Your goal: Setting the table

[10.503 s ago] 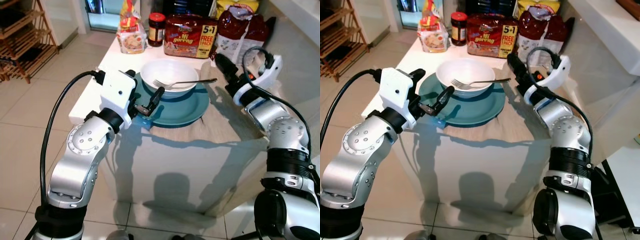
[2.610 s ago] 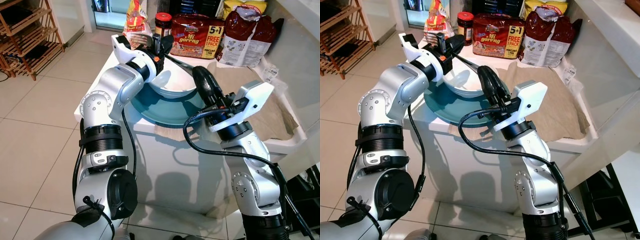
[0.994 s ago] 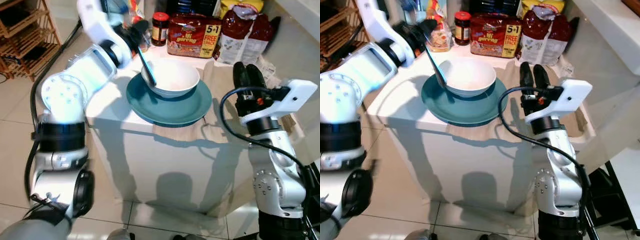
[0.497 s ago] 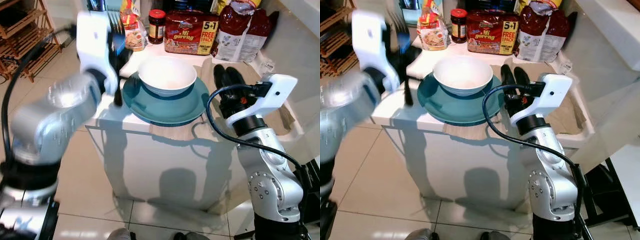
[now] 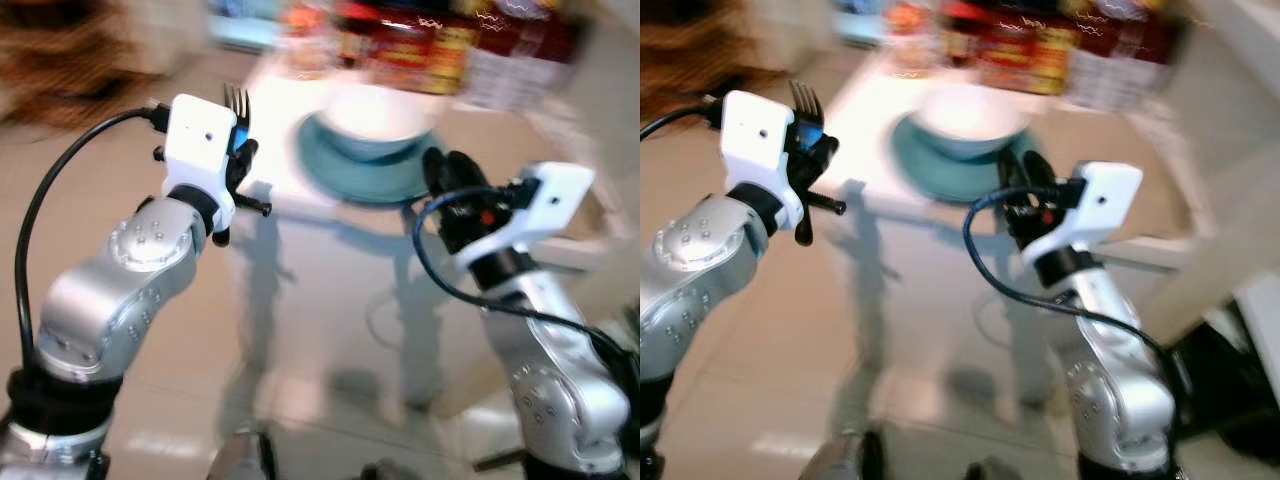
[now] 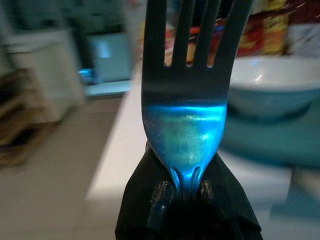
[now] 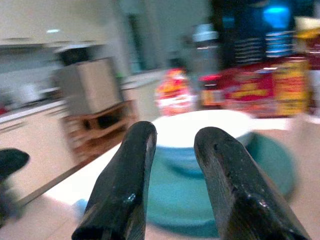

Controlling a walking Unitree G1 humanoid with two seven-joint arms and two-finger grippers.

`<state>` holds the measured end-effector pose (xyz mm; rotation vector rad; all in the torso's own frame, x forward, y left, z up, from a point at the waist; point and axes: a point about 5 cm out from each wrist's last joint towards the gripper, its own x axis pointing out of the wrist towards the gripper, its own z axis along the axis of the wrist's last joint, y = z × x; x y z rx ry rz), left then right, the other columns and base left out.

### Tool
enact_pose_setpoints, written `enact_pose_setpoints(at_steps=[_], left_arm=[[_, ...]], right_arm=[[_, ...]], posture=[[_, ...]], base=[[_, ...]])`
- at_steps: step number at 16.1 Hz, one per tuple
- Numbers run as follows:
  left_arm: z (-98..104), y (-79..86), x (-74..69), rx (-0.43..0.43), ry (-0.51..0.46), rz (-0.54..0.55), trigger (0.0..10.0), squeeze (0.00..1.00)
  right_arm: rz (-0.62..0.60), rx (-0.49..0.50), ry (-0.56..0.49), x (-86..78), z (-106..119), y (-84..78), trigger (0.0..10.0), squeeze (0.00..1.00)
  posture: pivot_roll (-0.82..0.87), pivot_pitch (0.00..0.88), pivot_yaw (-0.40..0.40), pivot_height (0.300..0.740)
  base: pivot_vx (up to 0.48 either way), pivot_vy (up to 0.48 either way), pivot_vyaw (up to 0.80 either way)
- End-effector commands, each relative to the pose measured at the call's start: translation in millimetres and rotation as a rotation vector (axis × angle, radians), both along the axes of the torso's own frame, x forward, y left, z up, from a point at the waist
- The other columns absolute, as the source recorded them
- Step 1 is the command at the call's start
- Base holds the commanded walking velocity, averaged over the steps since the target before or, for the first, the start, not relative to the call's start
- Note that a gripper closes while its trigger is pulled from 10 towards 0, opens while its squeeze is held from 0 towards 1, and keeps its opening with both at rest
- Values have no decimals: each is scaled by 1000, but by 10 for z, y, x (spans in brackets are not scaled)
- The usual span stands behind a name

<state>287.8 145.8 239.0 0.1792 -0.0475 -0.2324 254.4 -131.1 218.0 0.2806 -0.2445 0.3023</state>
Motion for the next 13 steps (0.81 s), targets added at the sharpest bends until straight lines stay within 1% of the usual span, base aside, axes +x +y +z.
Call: enact_pose_setpoints(at_steps=[1,2,3,4,5,6,8,10,11,13], left_arm=[[-2,-88,-44,25,-46,-41,10000,0],[-64,-136,-67,41,-49,-69,10000,0],[-135,-179,-67,25,-26,-62,10000,0],[-244,-185,-53,12,4,-34,10000,0],[-300,-181,-47,18,21,-24,10000,0],[-498,-133,-25,46,55,22,10000,0],[-568,-102,-13,29,69,45,10000,0],[-573,-98,11,16,61,59,10000,0],[-594,-117,44,18,54,69,10000,0],[-598,-142,59,25,47,64,10000,0]], right_arm=[[-46,-28,-11,-30,-9,-67,10000,0],[-92,-81,-6,-25,-80,-117,10000,0],[-128,-143,32,-6,-214,-158,10000,0],[-132,-199,90,13,-359,-162,10000,0],[-130,-210,103,17,-397,-159,10000,0],[-140,-255,159,37,-506,-160,10000,0],[-146,-263,167,54,-530,-157,10000,0],[-148,-297,174,77,-585,-156,10000,0],[-146,-351,171,95,-644,-155,10000,0],[-158,-354,185,99,-675,-176,10000,0]], posture=[[58,33,-55,740],[58,32,-57,740],[58,26,-62,740],[53,20,-59,740],[53,20,-59,740],[49,21,-60,740],[46,22,-62,740],[48,24,-67,740],[48,31,-70,740],[46,35,-68,740]], base=[[0,0,0],[0,-379,0],[0,-458,0],[0,-458,0],[0,-458,0],[0,-480,0],[0,-480,0],[0,-480,0],[0,-480,0],[0,-480,0]])
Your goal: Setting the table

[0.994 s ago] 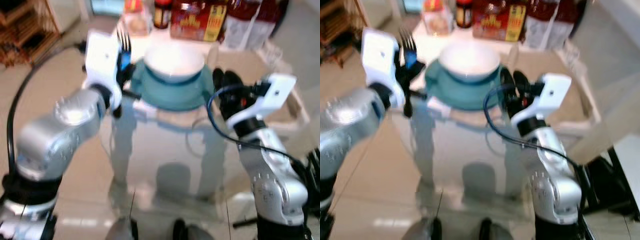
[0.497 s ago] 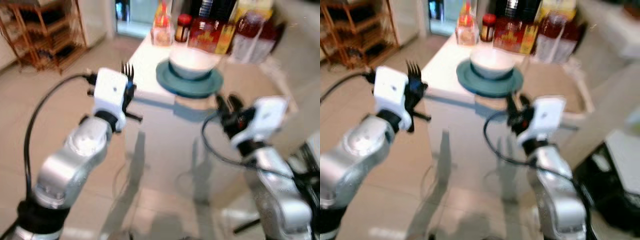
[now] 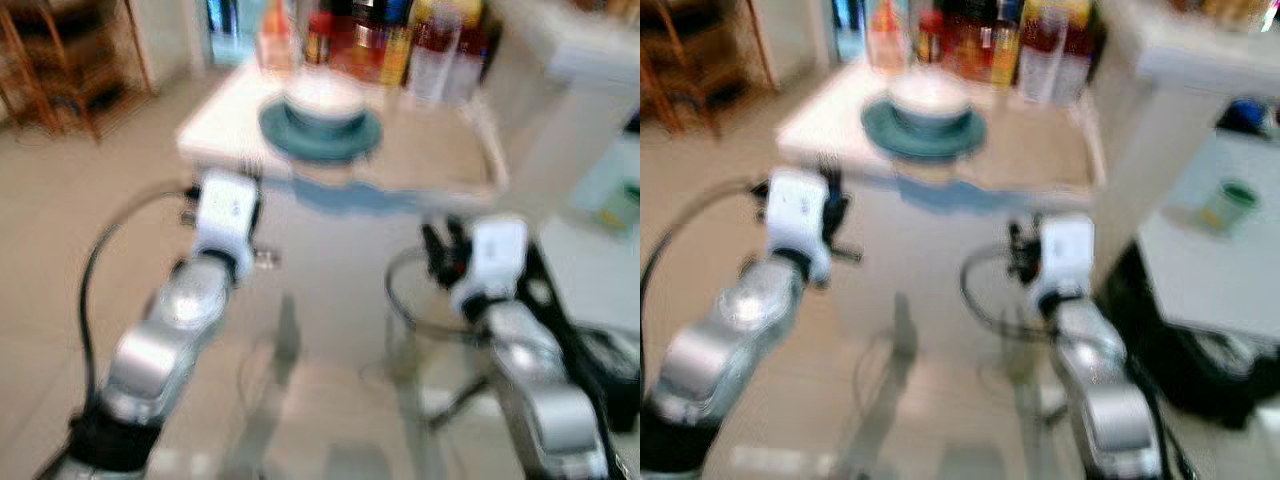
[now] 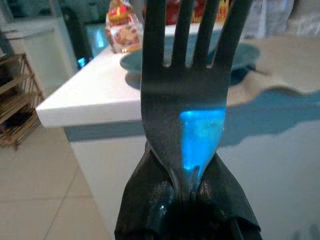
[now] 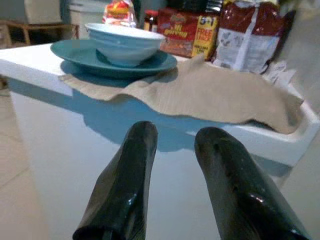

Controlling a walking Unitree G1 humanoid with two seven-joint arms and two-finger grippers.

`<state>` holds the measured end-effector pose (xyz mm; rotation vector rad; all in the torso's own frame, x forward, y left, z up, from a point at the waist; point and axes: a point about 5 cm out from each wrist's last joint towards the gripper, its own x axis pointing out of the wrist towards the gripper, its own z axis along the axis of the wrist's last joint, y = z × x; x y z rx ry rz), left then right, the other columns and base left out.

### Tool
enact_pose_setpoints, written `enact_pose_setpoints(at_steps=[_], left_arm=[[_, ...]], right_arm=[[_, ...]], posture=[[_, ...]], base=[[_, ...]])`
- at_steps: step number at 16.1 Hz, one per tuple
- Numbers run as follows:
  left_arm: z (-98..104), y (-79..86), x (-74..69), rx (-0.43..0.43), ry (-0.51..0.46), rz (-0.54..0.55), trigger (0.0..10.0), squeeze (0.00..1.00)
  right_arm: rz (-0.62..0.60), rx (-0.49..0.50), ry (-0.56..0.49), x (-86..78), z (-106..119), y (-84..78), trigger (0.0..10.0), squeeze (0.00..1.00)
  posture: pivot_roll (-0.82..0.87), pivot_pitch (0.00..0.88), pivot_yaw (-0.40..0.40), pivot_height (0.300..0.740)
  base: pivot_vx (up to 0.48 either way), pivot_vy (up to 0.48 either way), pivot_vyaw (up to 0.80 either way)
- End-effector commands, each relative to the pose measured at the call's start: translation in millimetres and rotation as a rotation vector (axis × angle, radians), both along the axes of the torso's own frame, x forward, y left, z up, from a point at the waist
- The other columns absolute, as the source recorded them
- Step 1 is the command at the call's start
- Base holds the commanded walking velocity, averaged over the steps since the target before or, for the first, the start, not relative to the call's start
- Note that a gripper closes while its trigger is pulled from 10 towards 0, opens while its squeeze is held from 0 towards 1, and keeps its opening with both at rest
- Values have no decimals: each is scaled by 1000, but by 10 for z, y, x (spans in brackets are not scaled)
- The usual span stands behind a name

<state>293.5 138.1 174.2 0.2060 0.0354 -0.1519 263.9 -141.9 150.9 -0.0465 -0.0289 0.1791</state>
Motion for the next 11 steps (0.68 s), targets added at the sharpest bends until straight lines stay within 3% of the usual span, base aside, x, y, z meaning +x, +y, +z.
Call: enact_pose_setpoints(at_steps=[1,4,11], left_arm=[[56,-99,18,-5,-32,-37,10000,0],[47,-145,33,-2,-34,-57,10000,0],[49,-139,85,15,-43,-50,10000,0]], right_arm=[[-54,-1,4,6,-16,-111,10000,0],[-89,3,-5,15,-9,-176,10000,0],[-97,18,-21,66,25,-162,10000,0]], posture=[[41,37,-64,740],[36,42,-55,740],[37,50,-59,740]], base=[[0,-480,0],[0,-480,0],[0,-480,0]])
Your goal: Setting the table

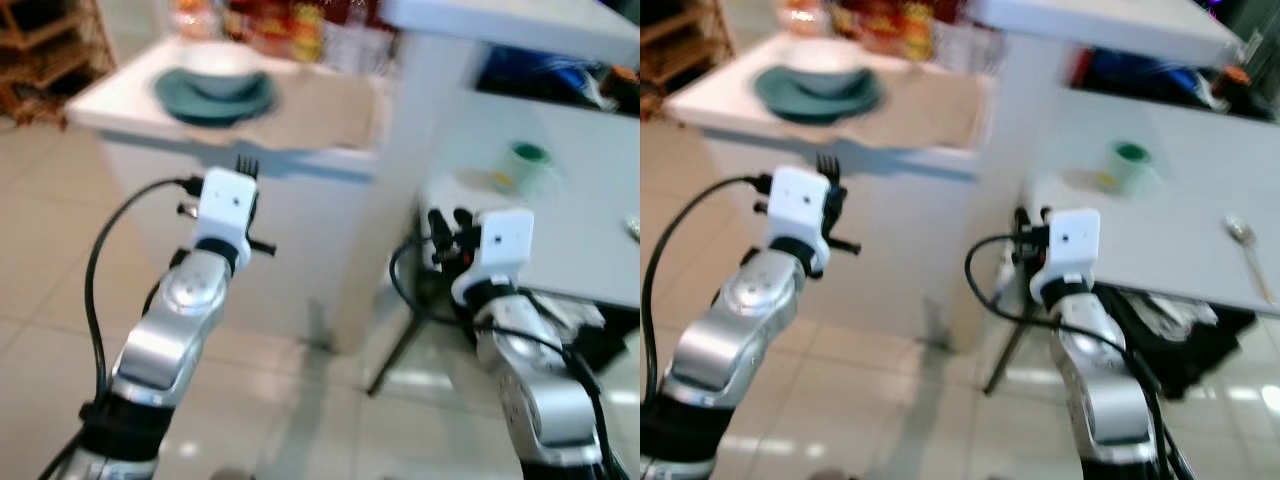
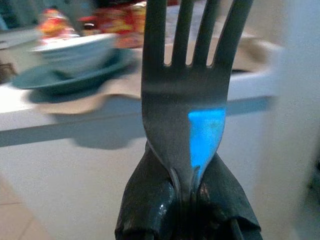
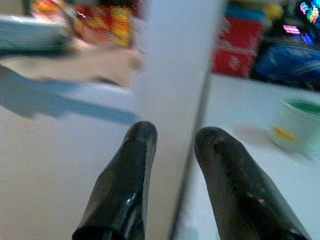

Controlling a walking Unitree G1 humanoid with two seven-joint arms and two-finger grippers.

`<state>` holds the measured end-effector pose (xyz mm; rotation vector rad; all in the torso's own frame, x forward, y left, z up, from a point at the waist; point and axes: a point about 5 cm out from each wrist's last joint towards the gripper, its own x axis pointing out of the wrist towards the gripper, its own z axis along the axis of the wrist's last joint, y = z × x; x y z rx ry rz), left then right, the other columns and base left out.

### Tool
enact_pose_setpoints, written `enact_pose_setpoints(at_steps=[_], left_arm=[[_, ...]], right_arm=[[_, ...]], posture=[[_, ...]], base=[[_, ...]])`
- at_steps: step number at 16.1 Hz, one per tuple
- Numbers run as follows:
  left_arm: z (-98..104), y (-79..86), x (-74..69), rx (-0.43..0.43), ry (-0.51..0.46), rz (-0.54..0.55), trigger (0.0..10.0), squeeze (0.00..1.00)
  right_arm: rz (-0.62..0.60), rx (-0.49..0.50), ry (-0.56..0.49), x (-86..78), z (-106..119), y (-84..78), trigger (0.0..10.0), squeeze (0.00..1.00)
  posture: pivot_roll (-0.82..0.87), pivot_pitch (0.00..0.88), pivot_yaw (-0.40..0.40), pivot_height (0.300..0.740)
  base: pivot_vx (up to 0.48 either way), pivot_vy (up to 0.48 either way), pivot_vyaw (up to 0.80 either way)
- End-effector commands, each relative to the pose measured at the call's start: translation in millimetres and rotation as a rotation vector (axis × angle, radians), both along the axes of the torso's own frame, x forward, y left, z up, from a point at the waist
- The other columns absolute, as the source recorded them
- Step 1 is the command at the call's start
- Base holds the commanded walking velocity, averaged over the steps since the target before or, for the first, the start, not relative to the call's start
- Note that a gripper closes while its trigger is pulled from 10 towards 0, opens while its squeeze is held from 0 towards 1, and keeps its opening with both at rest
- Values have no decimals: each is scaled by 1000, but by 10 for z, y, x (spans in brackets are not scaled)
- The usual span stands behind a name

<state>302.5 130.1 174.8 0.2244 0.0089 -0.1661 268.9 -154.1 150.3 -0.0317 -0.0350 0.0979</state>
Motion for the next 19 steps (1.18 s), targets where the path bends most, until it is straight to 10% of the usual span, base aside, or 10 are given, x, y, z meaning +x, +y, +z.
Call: enact_pose_setpoints(at_steps=[1,12,19], left_arm=[[43,-73,-7,4,-18,-45,10000,0],[38,-118,14,-4,-21,-68,10000,0],[84,-122,-19,-61,-13,-83,10000,0]], right_arm=[[-19,11,-1,19,24,-42,10000,0],[-60,21,-12,8,59,-108,10000,0],[-29,75,14,40,55,-52,10000,0]], posture=[[31,52,-57,740],[10,57,-25,740],[22,66,-42,740]], base=[[0,-480,0],[0,-470,0],[192,0,0]])
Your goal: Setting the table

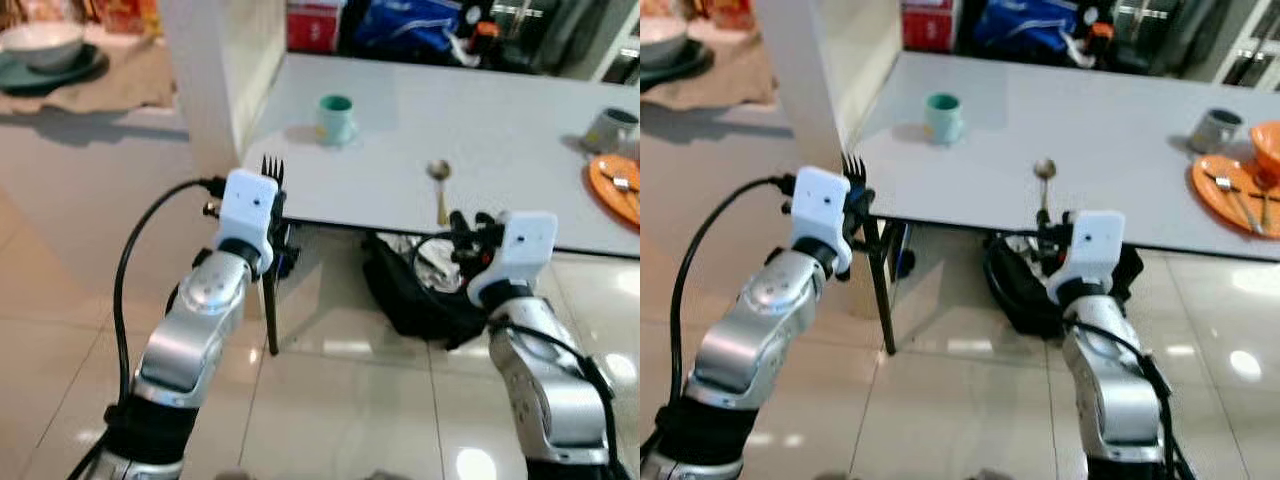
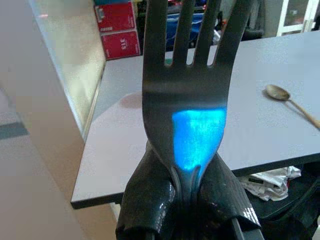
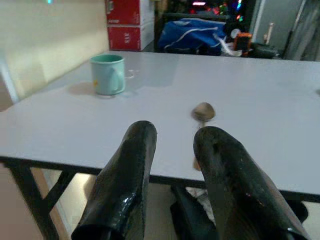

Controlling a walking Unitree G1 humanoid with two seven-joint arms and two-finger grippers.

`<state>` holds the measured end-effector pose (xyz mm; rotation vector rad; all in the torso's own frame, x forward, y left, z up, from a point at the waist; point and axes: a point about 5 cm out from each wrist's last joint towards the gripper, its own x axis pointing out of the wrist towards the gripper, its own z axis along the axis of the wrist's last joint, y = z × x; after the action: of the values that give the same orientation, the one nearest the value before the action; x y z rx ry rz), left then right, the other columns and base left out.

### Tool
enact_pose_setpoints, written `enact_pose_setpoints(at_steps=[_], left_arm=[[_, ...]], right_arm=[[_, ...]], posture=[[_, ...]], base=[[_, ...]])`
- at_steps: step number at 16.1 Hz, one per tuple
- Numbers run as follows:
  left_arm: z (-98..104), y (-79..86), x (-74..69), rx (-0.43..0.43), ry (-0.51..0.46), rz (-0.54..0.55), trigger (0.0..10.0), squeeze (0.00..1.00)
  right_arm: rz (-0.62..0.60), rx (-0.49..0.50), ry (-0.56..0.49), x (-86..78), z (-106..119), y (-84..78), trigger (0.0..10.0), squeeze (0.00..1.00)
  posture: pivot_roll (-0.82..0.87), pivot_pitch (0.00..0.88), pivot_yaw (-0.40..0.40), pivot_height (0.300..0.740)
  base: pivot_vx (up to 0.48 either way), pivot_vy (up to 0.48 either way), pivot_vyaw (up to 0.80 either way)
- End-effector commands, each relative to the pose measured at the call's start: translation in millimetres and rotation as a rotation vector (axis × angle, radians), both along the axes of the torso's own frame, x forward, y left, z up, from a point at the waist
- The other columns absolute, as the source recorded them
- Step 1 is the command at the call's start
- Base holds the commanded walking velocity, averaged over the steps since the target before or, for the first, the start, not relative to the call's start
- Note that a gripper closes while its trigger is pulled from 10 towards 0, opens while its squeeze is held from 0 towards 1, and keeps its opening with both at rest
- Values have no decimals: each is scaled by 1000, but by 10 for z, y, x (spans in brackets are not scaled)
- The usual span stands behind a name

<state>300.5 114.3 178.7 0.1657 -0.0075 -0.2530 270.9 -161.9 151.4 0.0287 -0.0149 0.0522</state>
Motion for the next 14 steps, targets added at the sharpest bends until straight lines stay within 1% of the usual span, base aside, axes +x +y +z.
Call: enact_pose_setpoints(at_steps=[1,3,8,11,12,14], left_arm=[[44,22,-8,-4,-7,3,10000,0],[37,17,-15,-8,-1,10,10000,0],[49,69,-38,-6,6,30,10000,0],[50,104,-90,0,11,32,10000,0],[37,119,-132,8,17,23,10000,0],[4,135,-189,8,37,12,10000,0]], right_arm=[[33,14,-7,18,49,38,10000,0],[44,11,-6,22,52,38,10000,0],[86,-2,2,-26,34,102,10000,0],[105,5,8,-98,8,120,10000,0],[95,28,18,-156,-32,113,10000,0],[69,58,32,-246,-80,90,10000,0]], posture=[[23,71,-47,740],[22,73,-50,740],[25,104,-50,740],[41,137,-56,740],[49,158,-54,740],[36,157,-41,740]], base=[[386,0,0],[386,0,-503],[379,0,0],[353,0,0],[345,0,0],[339,0,0]])
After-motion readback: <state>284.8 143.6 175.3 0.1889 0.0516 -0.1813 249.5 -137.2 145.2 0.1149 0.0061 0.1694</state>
